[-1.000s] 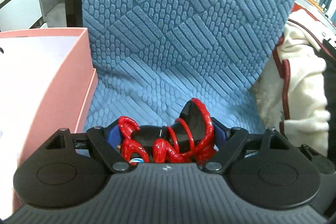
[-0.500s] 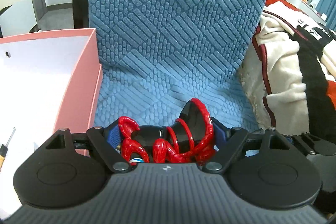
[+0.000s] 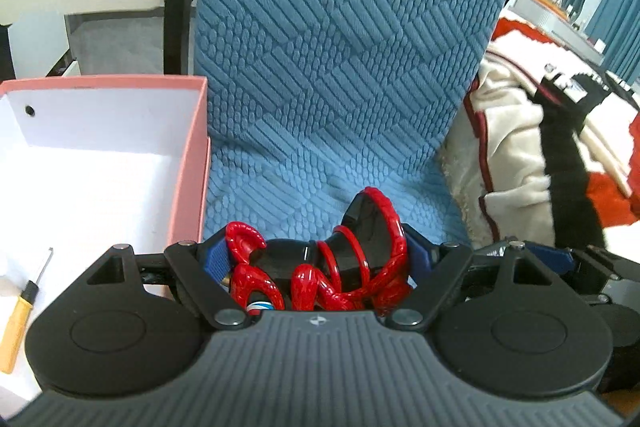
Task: Organize rigid objects
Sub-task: 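Carry the red toy and USB stick up and over the pink box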
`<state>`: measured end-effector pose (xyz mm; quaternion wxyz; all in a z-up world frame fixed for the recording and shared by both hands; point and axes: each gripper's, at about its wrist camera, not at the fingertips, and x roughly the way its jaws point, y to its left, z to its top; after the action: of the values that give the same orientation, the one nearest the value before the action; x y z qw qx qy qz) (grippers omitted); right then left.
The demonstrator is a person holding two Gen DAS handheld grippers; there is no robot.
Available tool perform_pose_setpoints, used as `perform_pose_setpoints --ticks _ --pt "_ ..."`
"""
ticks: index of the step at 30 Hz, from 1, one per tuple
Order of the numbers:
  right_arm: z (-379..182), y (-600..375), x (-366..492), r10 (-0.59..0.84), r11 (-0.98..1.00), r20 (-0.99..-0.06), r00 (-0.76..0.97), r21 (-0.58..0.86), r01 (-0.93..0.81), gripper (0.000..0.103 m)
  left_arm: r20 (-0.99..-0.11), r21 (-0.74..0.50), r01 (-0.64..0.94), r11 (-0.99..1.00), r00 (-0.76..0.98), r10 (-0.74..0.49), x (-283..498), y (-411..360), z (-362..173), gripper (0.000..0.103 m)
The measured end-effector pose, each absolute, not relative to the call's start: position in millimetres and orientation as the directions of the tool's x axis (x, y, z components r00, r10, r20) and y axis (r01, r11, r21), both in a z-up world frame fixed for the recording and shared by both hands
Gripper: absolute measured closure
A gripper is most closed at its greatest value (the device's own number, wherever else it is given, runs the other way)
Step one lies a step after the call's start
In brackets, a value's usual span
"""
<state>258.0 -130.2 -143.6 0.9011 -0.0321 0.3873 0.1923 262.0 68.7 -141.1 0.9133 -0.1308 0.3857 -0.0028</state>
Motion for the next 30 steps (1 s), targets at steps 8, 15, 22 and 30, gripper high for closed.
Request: perform_pose_setpoints --ticks 8,15,22,30 --pt "-89.6 -101.3 255.6 0.365 0.907 -0.639 0.677 0.078 -0.414 0.019 -0.657 -0.237 -0.101 0.966 0.749 -0.082 248.9 105.4 -95.4 0.018" --pt "-50.1 -63.7 252.3 0.413 0.881 -0.59 0.694 0.066 -0.469 0.019 -0.626 -0.253 -0.14 0.957 0.778 -0.052 235.6 149.4 -66.8 0.018" --pt "-26.4 -15.3 241.1 0.479 0.844 -0.556 0.679 0.081 -0.53 0.019 -0.606 -0.249 -0.189 0.95 0.795 0.0 211.7 198.0 -46.5 0.018" --pt "-42.6 43.6 224.4 0.535 0.793 -0.586 0.609 0.099 -0.601 0.019 -0.629 -0.25 -0.285 0.925 0.774 0.069 182.7 259.2 -59.5 0.018"
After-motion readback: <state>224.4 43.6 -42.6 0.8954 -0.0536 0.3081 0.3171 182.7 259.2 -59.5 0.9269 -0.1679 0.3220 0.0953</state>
